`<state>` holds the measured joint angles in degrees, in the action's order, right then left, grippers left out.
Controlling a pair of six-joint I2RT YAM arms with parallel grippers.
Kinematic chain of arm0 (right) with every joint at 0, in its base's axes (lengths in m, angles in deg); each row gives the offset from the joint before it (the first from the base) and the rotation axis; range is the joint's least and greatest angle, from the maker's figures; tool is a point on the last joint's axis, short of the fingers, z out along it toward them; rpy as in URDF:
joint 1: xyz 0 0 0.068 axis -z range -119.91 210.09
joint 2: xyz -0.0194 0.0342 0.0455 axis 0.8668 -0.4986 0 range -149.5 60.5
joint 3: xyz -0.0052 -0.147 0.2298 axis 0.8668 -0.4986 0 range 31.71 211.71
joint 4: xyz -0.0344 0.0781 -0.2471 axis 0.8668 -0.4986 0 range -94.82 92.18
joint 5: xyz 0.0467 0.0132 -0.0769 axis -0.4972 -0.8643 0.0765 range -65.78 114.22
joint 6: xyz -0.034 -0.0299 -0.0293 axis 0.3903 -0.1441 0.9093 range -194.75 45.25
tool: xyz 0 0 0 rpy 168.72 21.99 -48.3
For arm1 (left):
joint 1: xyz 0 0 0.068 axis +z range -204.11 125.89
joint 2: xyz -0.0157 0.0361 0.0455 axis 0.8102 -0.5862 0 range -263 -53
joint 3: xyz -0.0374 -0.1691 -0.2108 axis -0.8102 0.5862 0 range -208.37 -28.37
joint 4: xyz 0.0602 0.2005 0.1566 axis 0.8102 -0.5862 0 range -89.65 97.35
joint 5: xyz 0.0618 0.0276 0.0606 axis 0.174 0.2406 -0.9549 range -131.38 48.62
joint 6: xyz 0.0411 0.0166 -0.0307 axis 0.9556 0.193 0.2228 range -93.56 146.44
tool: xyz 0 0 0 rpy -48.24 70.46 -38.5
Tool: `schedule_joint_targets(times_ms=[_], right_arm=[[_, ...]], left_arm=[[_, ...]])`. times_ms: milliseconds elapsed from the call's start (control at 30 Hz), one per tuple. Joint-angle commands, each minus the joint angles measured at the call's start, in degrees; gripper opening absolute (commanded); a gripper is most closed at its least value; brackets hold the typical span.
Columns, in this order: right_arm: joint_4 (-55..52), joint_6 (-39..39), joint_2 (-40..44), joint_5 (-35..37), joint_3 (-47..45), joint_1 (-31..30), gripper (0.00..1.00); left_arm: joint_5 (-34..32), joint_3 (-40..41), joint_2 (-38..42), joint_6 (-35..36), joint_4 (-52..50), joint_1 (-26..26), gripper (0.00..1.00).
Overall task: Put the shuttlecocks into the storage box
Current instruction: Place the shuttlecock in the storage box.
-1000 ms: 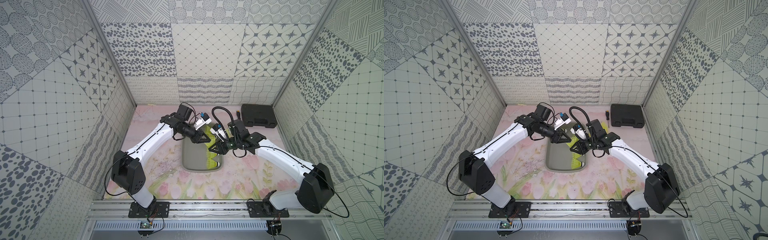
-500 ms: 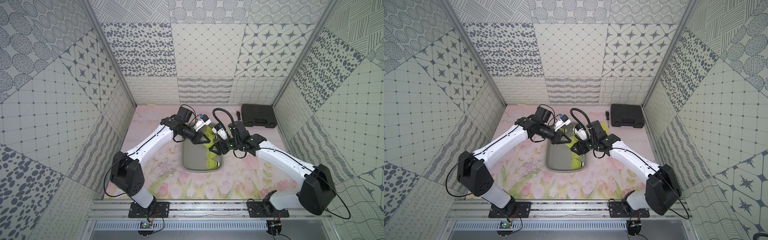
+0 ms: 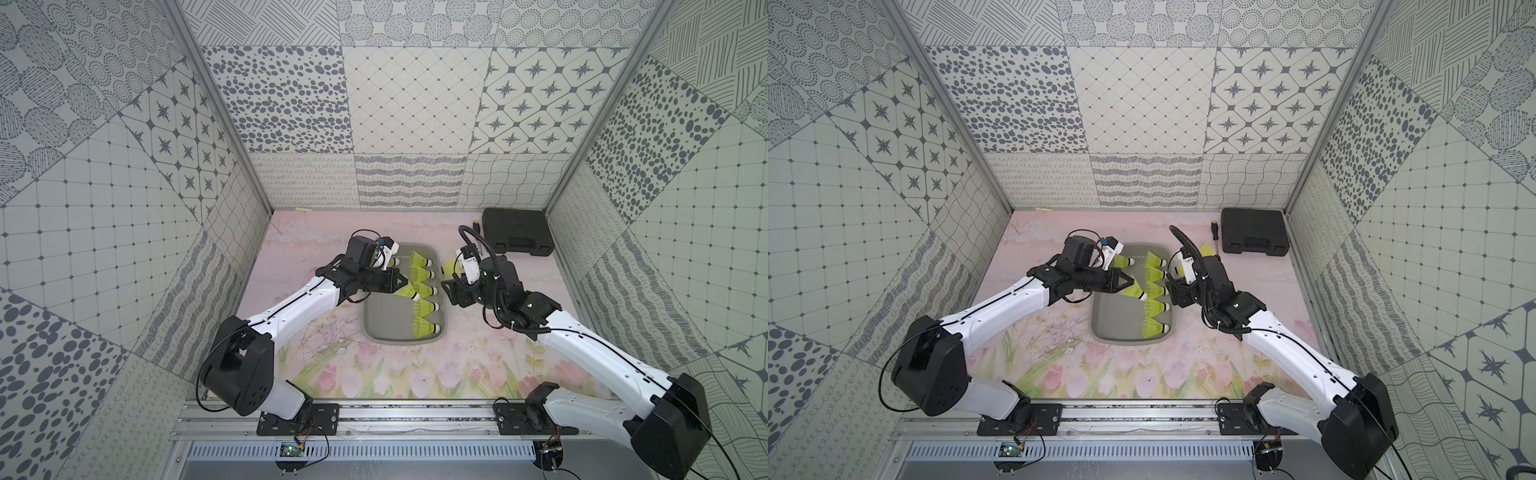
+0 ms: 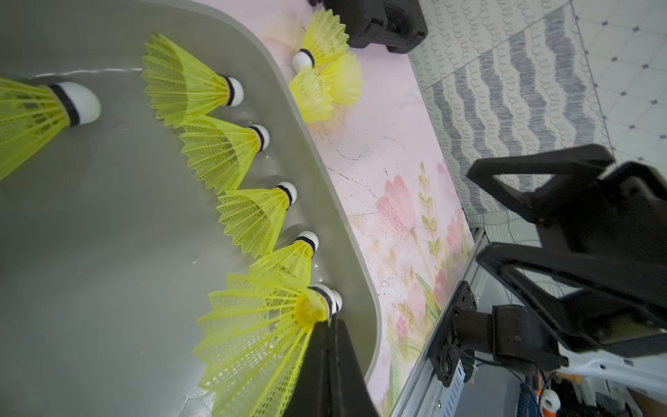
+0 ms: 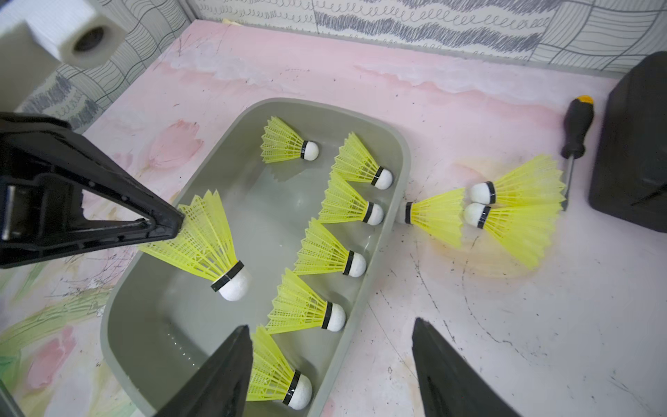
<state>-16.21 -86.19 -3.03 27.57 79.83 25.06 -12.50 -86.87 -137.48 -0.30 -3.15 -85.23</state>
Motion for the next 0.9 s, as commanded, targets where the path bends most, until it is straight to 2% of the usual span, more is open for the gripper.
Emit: schedule_joint_targets(times_ms=[0,233,500,700,867], right_arm=[[4.4,-1.2,1.9,4.4,-1.2,0.0,0.74],[4.4,-1.1,2.0,4.9,-1.8,0.1,0.75],[4.0,-0.6,1.2,4.7,-1.8,0.3,0.75],[4.0,-0.5,0.9,4.8,-1.9,0.7,0.75],[4.1,-0.7,0.1,4.7,-2.1,0.9,0.75]], left_arm=[[-12.6,3.2,0.5,-13.1,12.5,0.1,0.0],[-18.9,5.0,-1.3,-15.1,16.1,0.1,0.0],[-22.1,5.4,-5.1,-18.2,19.3,0.8,0.0],[-21.2,6.1,-7.3,-20.3,20.2,2.2,0.0],[-17.7,6.7,-9.7,-21.2,23.2,4.0,0.0]])
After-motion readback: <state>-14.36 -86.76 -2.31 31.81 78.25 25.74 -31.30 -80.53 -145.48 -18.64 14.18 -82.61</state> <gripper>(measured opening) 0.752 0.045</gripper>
